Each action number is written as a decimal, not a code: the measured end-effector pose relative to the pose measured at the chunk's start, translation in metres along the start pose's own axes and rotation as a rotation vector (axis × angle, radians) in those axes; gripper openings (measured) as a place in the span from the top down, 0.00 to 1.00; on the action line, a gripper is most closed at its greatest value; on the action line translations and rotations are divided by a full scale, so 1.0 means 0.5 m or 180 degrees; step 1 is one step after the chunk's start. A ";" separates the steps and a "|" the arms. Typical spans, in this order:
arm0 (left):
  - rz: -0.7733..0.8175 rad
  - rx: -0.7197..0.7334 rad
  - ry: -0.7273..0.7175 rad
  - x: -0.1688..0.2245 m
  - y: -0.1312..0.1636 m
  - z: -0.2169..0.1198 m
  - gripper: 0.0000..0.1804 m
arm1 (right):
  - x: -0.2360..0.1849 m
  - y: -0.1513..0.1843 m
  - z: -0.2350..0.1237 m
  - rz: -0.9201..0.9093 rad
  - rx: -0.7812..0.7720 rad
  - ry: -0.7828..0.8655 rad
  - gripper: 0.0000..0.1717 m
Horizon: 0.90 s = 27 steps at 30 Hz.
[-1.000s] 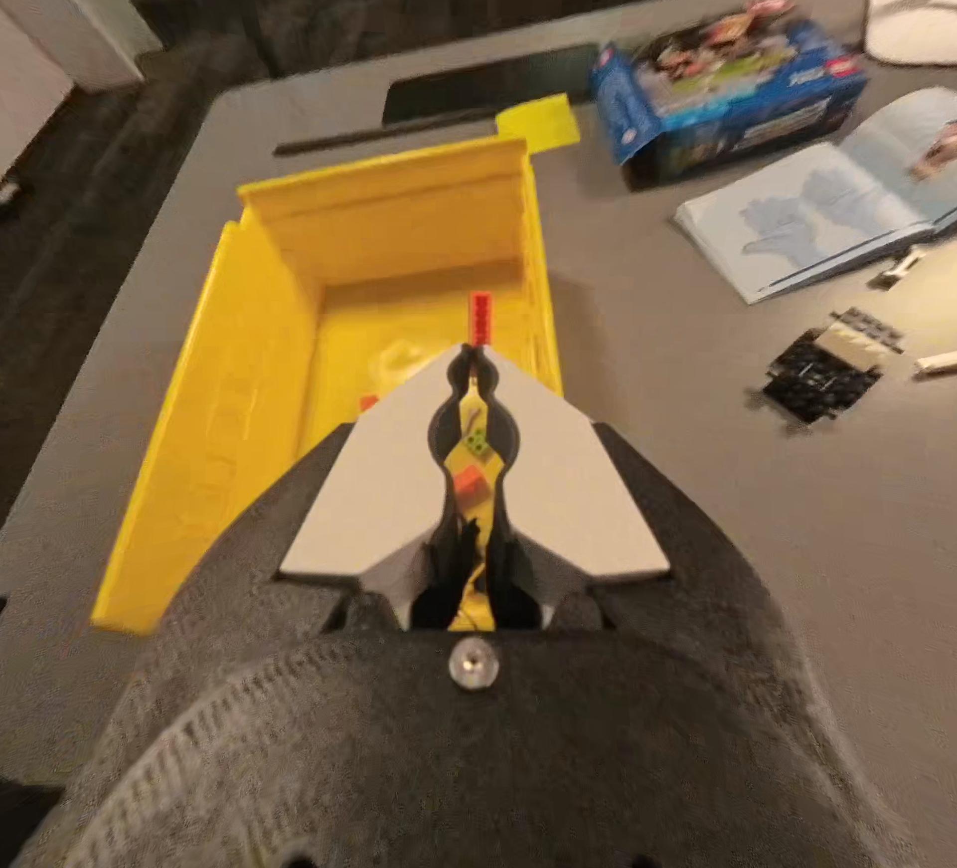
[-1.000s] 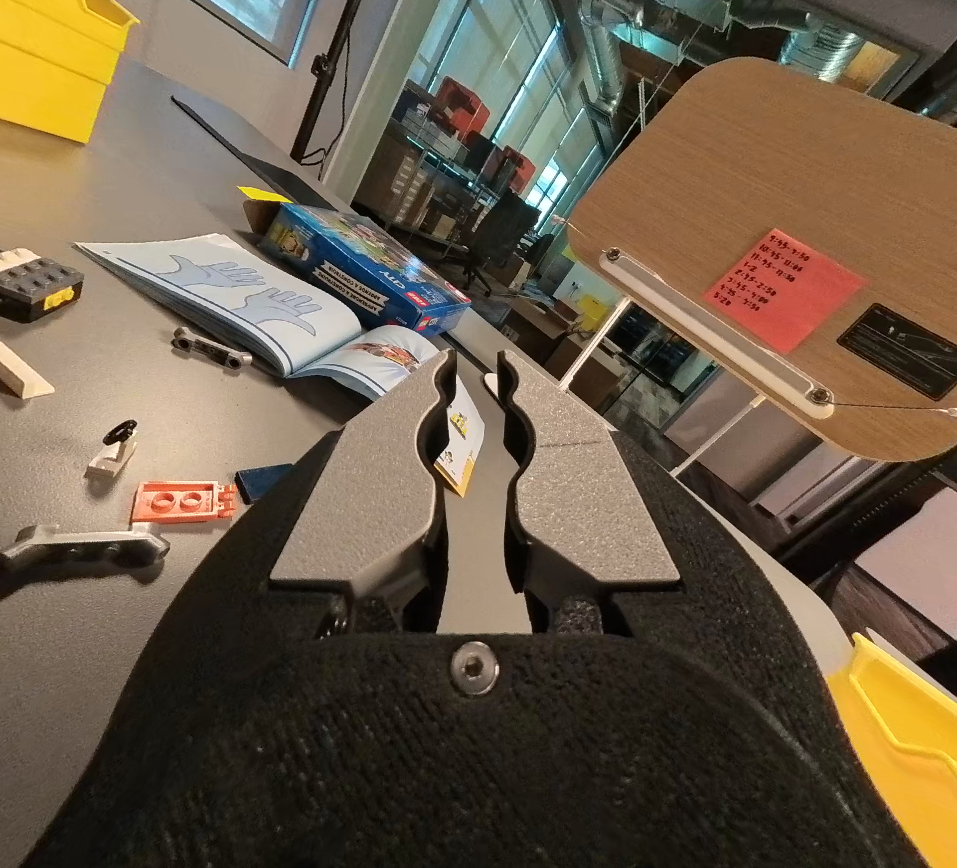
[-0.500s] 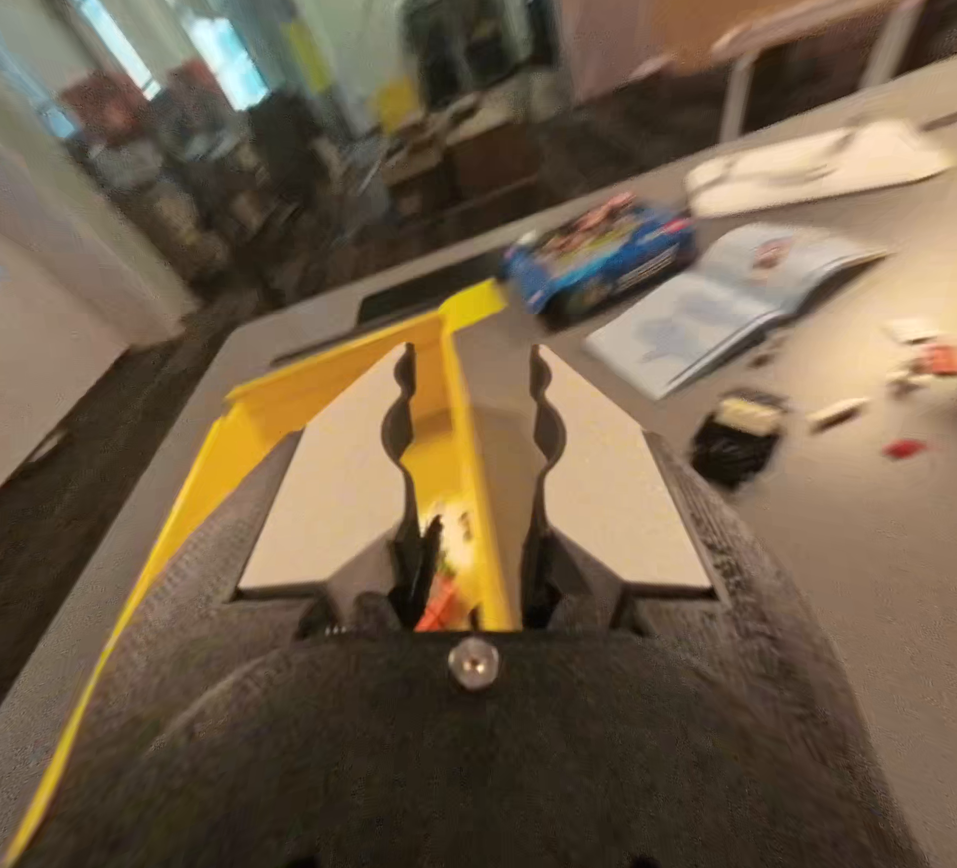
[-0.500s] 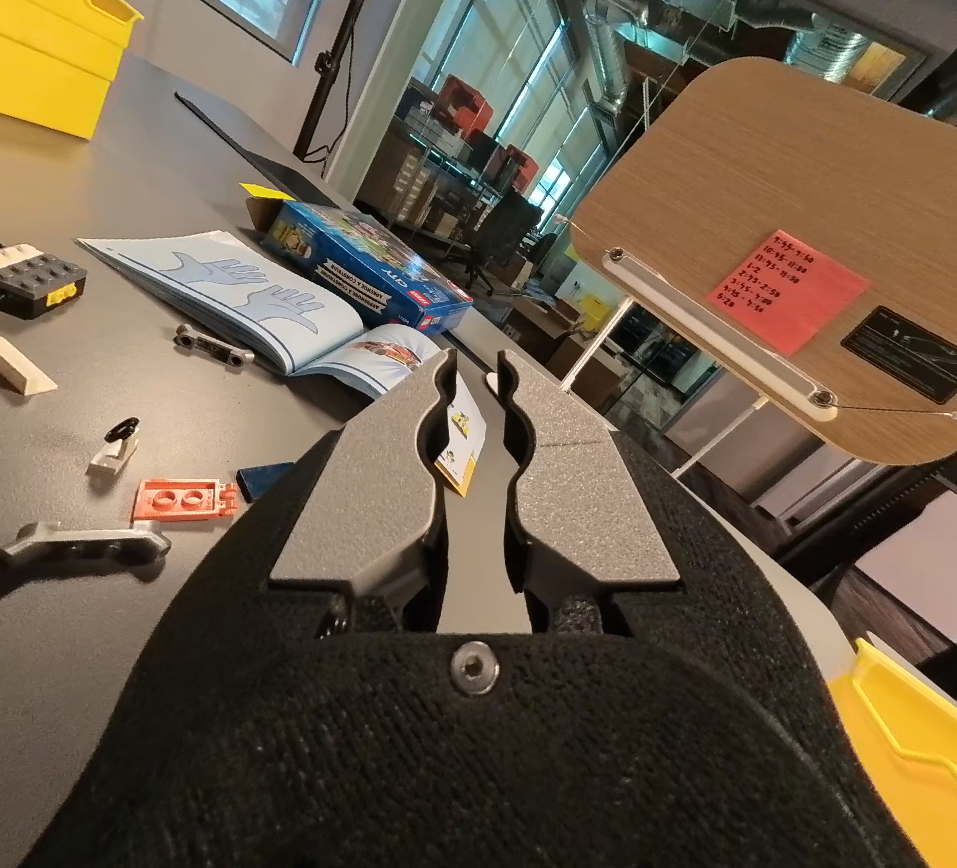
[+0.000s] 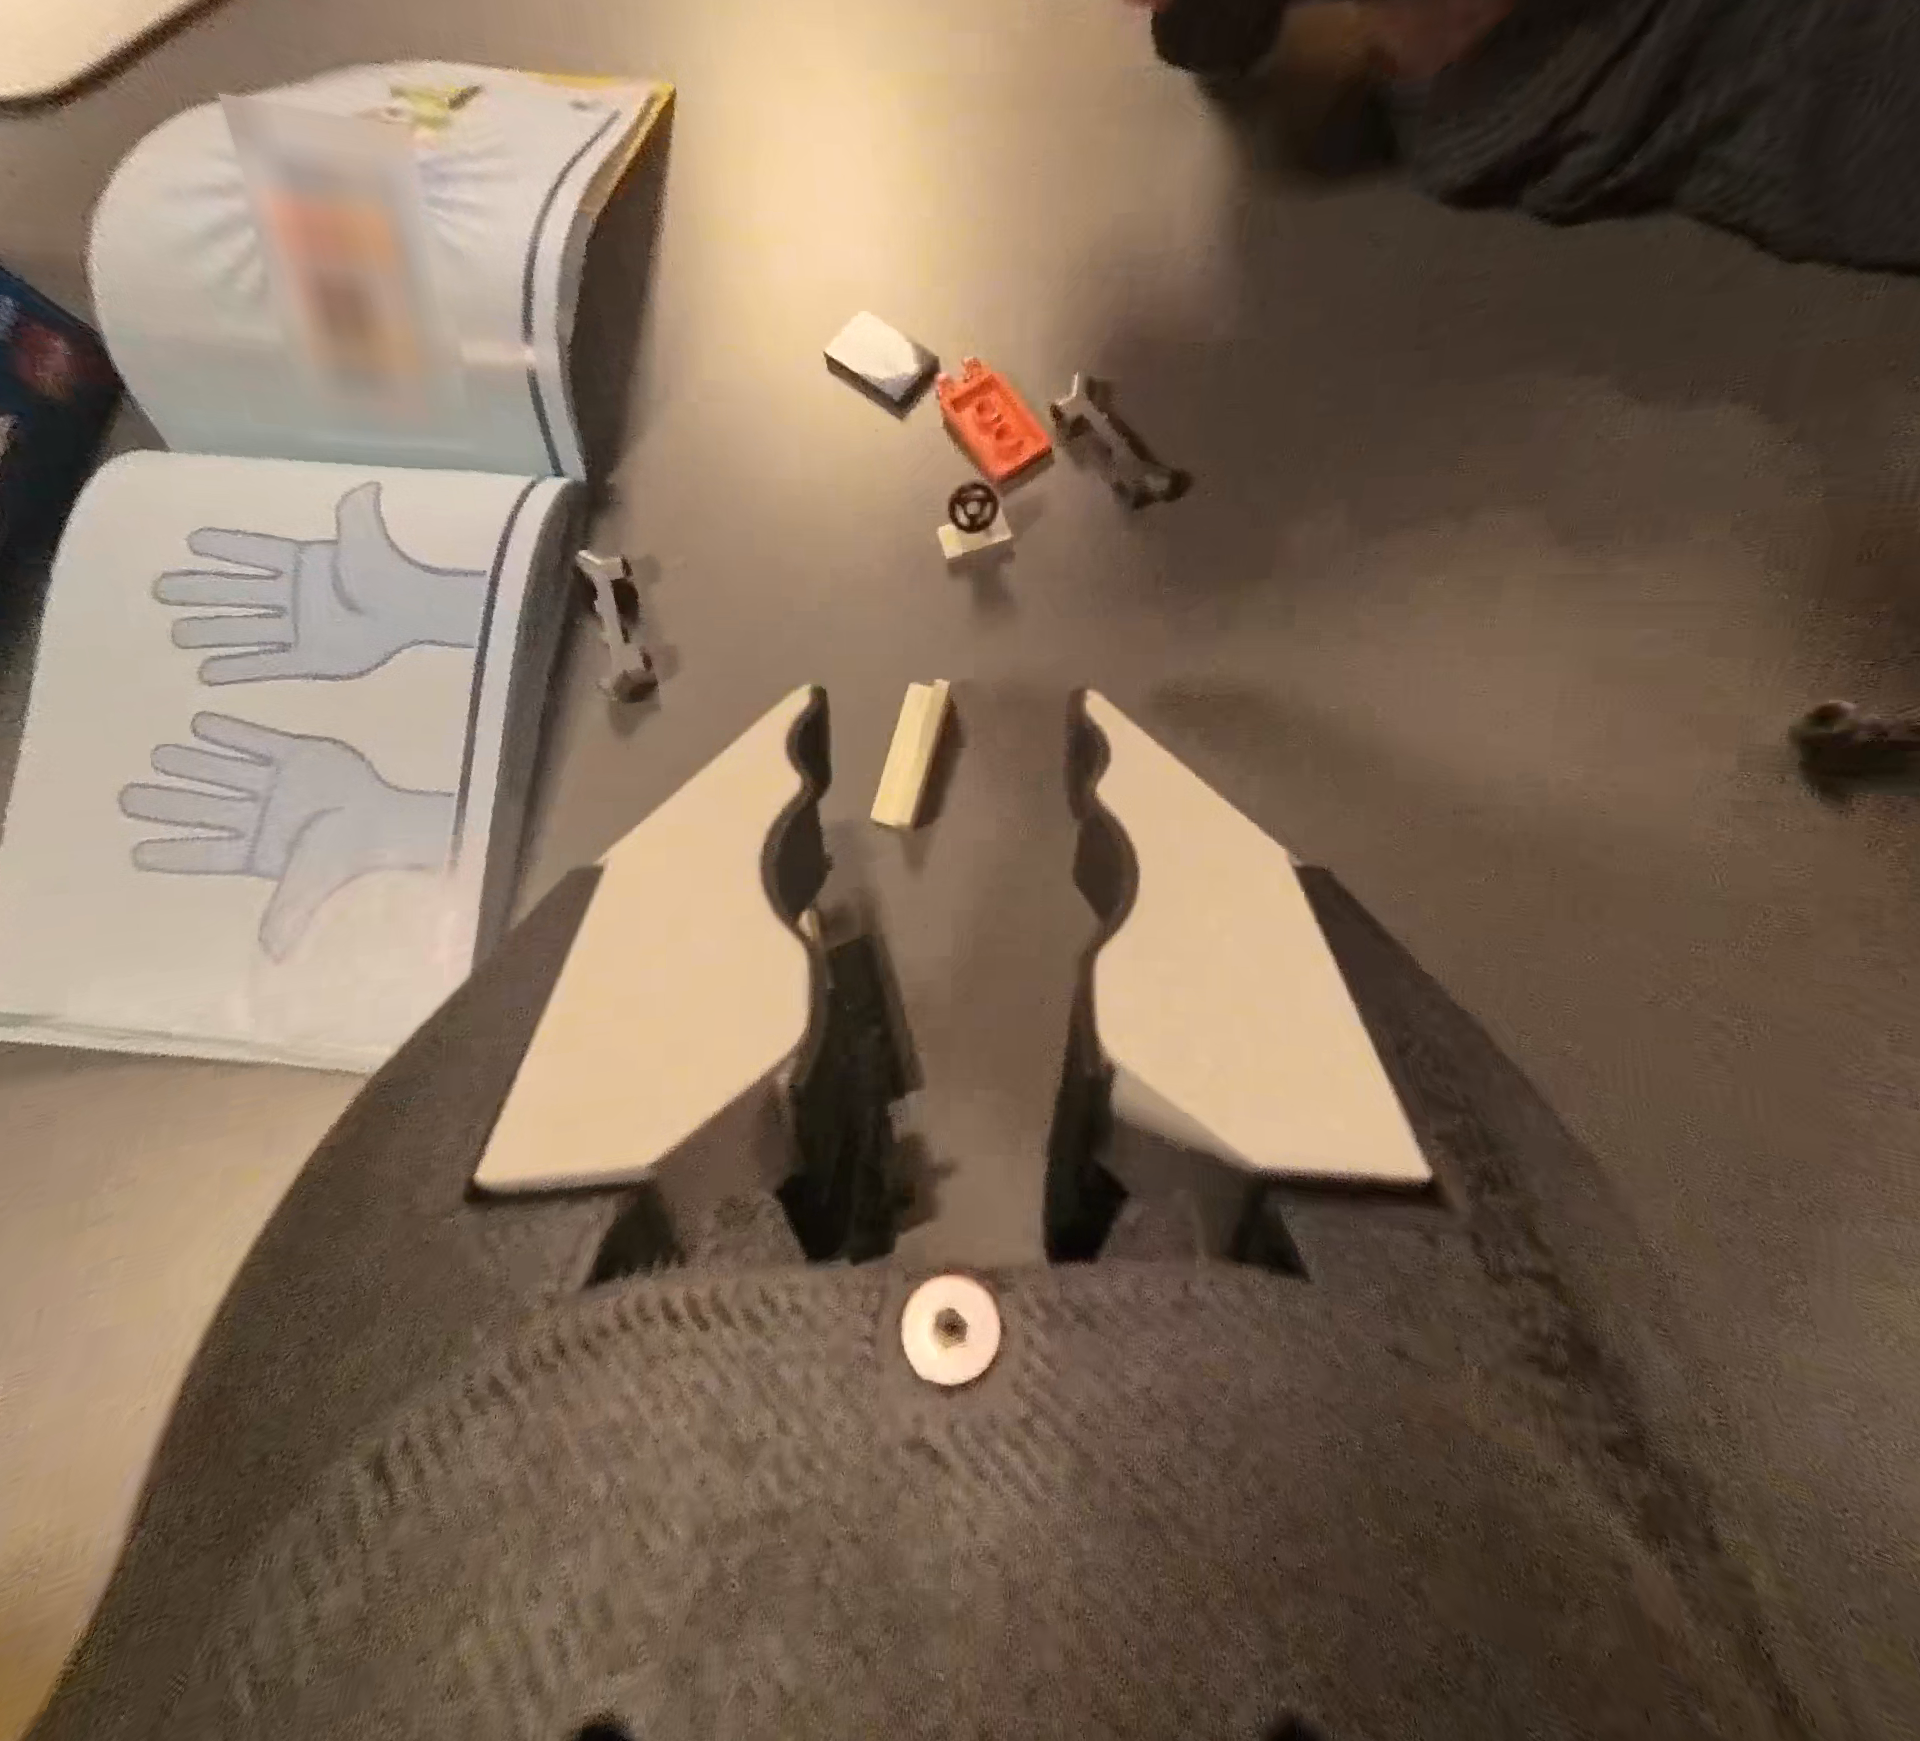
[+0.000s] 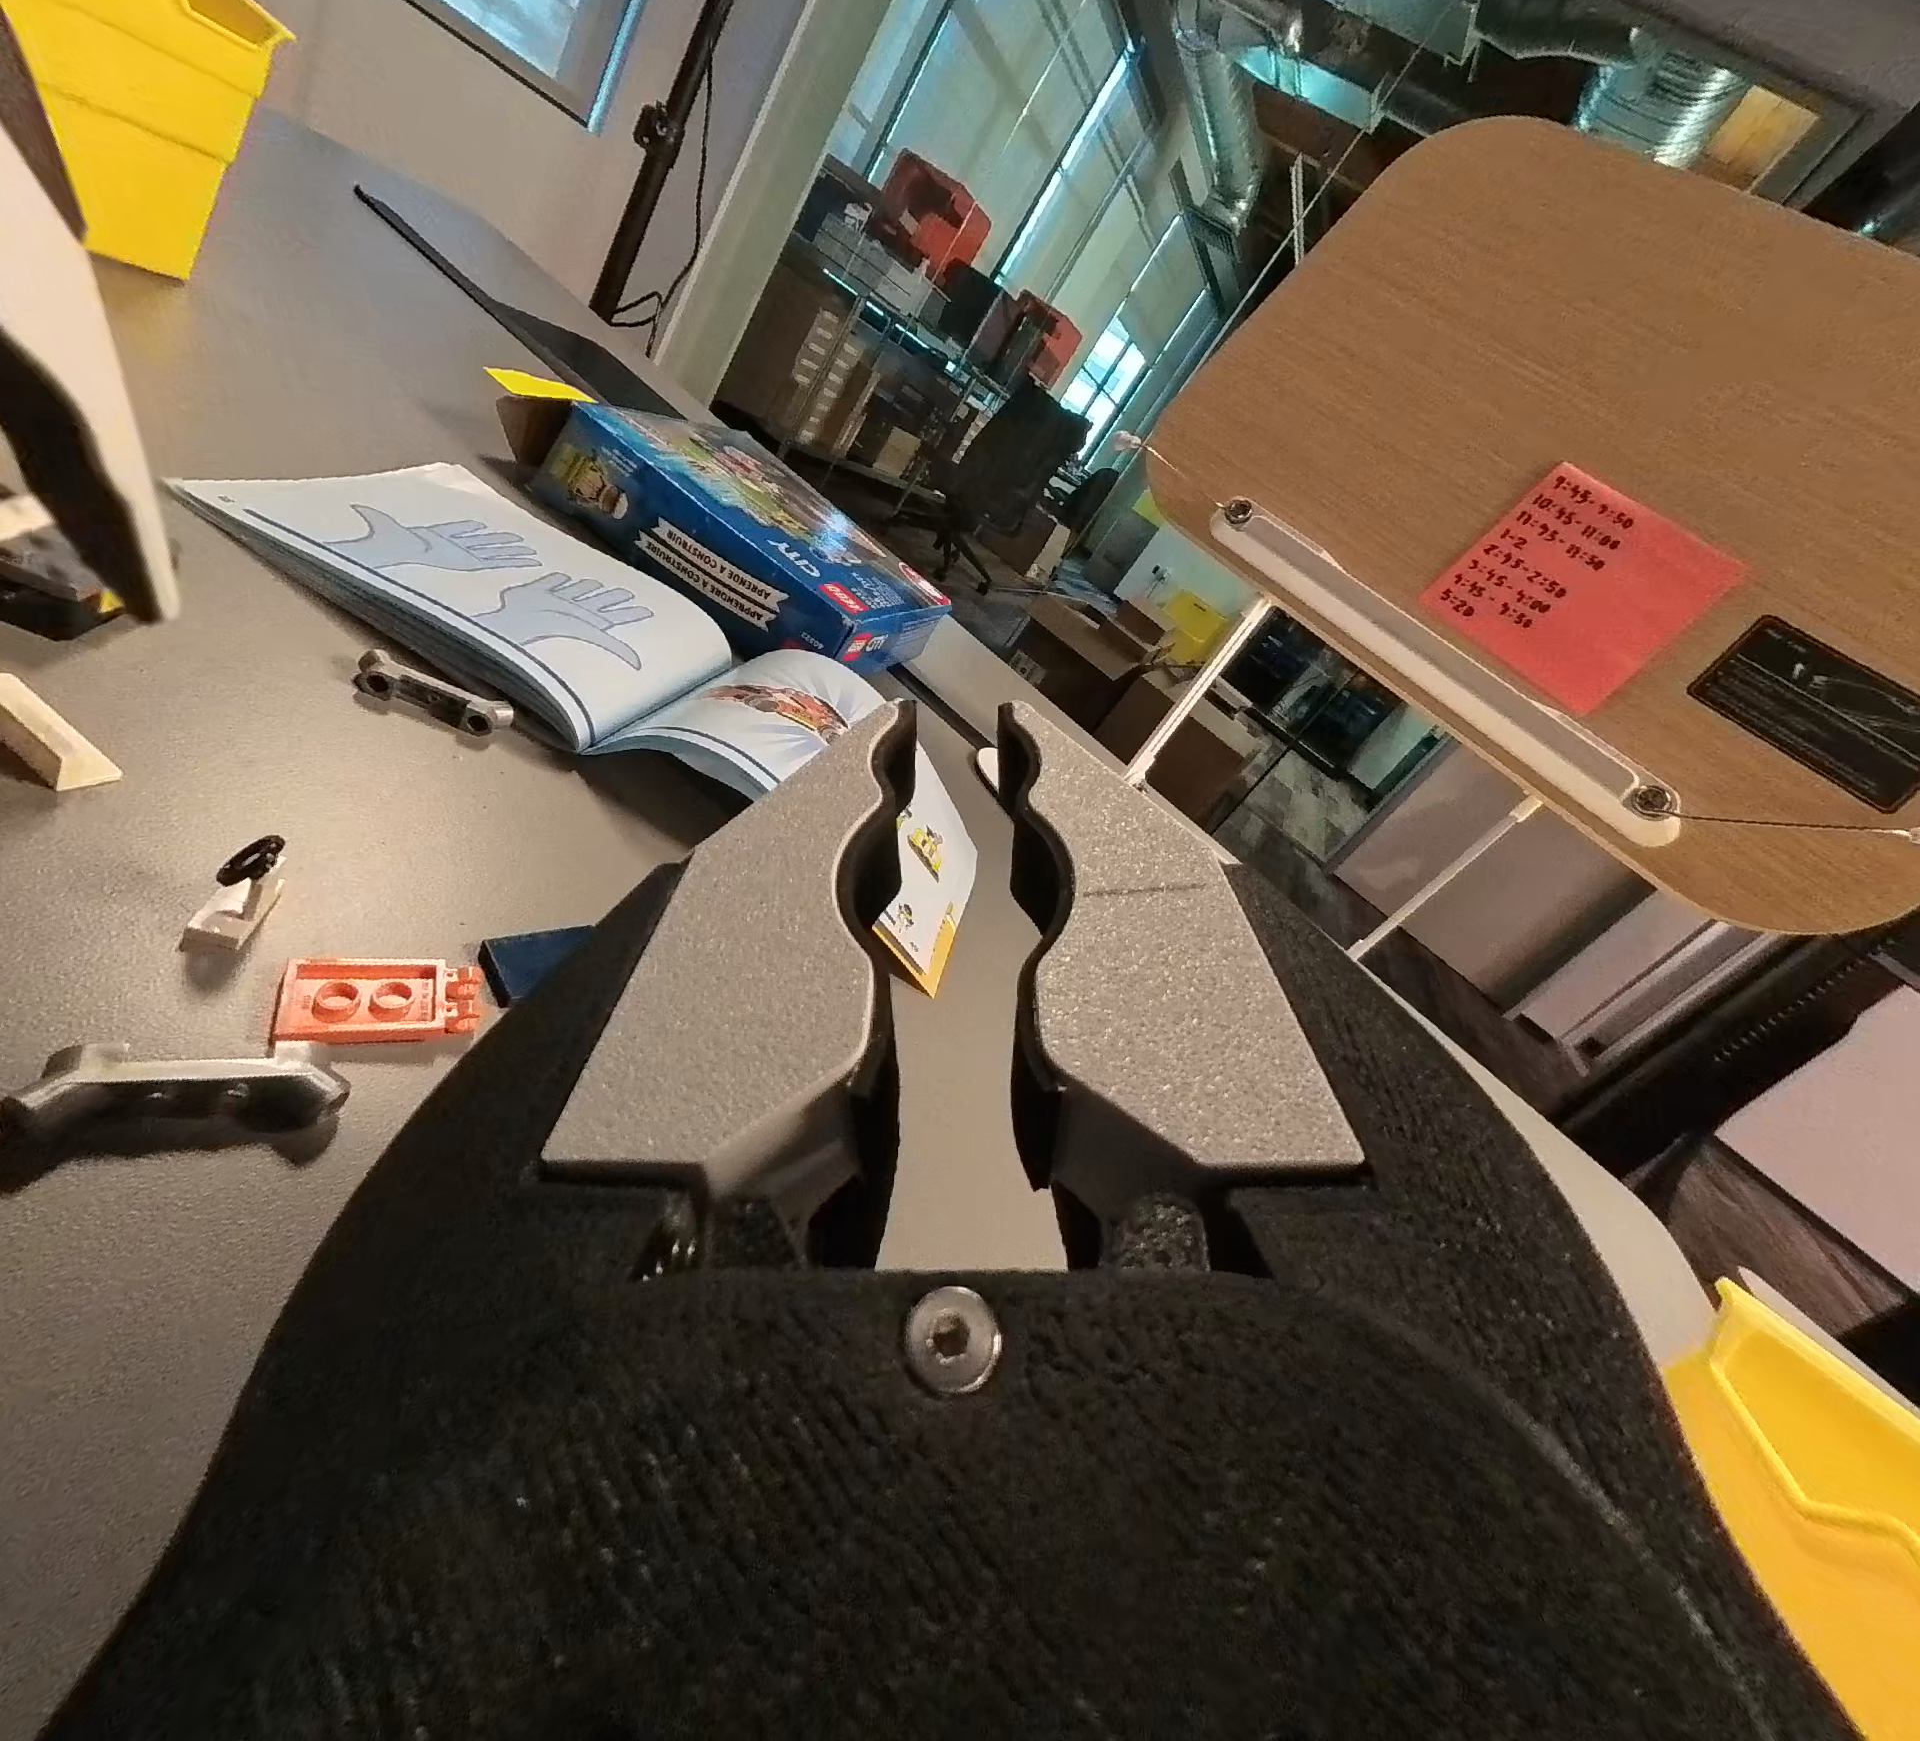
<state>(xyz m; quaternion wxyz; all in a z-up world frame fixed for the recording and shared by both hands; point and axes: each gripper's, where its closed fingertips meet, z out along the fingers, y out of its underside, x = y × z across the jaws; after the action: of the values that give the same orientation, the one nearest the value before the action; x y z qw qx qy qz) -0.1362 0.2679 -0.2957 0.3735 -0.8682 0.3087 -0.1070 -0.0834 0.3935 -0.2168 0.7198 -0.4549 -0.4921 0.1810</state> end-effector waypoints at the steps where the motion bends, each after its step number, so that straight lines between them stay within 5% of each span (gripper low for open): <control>1: 0.0049 -0.0086 0.0020 0.002 0.007 0.007 0.77 | 0.000 0.000 0.000 -0.0003 -0.0003 -0.0003 0.92; 5: 0.0224 -0.0410 -0.0131 -0.009 0.034 0.027 0.82 | -0.002 0.000 0.001 -0.0013 -0.0007 -0.0014 0.92; 11: -0.0083 -0.0269 0.0104 0.003 0.034 0.033 0.94 | -0.002 0.001 0.002 -0.0029 -0.0017 -0.0006 0.92; 15: 0.0069 -0.0235 -0.0235 -0.011 0.034 0.008 0.99 | -0.002 0.001 0.001 -0.0025 -0.0011 -0.0011 0.92; 21: 0.0108 0.0340 -0.1631 -0.068 -0.030 -0.240 0.99 | -0.001 0.000 0.000 -0.0018 0.0000 -0.0009 0.92; 27: -0.1278 0.0074 -0.3015 -0.150 0.150 -0.516 0.99 | -0.003 0.001 0.001 -0.0035 -0.0010 -0.0014 0.91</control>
<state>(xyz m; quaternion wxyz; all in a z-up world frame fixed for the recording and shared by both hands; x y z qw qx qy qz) -0.3369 0.1242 -0.1658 0.4541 -0.8594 -0.0683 0.2250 -0.0844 0.3930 -0.2177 0.7191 -0.4529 -0.4964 0.1773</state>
